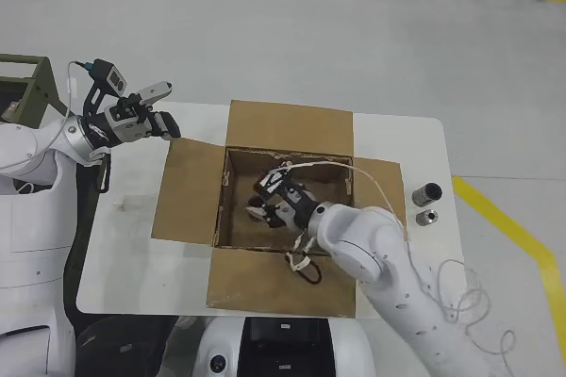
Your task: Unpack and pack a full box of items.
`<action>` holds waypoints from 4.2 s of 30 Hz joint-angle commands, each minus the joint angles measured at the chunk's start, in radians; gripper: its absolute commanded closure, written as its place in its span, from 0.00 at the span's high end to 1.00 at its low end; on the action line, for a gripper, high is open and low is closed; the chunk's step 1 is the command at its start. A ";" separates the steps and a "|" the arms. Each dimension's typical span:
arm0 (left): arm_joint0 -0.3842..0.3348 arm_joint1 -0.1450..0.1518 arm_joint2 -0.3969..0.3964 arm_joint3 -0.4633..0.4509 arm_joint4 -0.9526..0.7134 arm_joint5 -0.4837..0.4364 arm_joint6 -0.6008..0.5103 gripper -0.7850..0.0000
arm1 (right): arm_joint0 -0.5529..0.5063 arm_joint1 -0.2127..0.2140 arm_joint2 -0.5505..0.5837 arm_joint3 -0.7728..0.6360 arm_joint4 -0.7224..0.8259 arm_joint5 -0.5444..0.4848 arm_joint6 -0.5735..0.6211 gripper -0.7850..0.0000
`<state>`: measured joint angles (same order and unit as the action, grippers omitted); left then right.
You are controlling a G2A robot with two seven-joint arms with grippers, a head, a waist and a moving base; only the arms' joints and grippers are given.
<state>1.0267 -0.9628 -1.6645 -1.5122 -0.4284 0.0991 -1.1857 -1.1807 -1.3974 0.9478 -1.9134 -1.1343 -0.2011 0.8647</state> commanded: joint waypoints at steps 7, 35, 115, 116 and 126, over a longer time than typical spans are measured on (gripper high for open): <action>0.000 0.000 0.000 0.000 0.000 0.000 0.000 1.00 | -0.148 0.033 0.152 -0.118 0.031 -0.023 -0.043 0.76; 0.000 0.000 0.000 0.000 0.000 0.000 0.000 1.00 | -0.411 0.098 0.615 -0.207 0.107 0.041 -0.185 0.76; 0.000 0.000 0.000 0.000 0.000 0.000 0.000 1.00 | -0.272 0.162 0.696 0.329 0.053 0.117 -0.076 0.47; 0.000 0.000 0.000 0.000 0.000 0.000 0.000 1.00 | -0.269 0.163 0.695 0.333 0.053 0.118 -0.075 0.43; 0.000 0.000 0.000 0.000 0.000 0.000 0.000 1.00 | -0.284 0.169 0.697 0.295 0.042 0.127 -0.073 0.07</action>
<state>1.0267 -0.9628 -1.6645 -1.5122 -0.4284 0.0991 -1.1857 -1.4597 -1.2289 1.6432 -1.6099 -1.0929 -0.0738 0.7905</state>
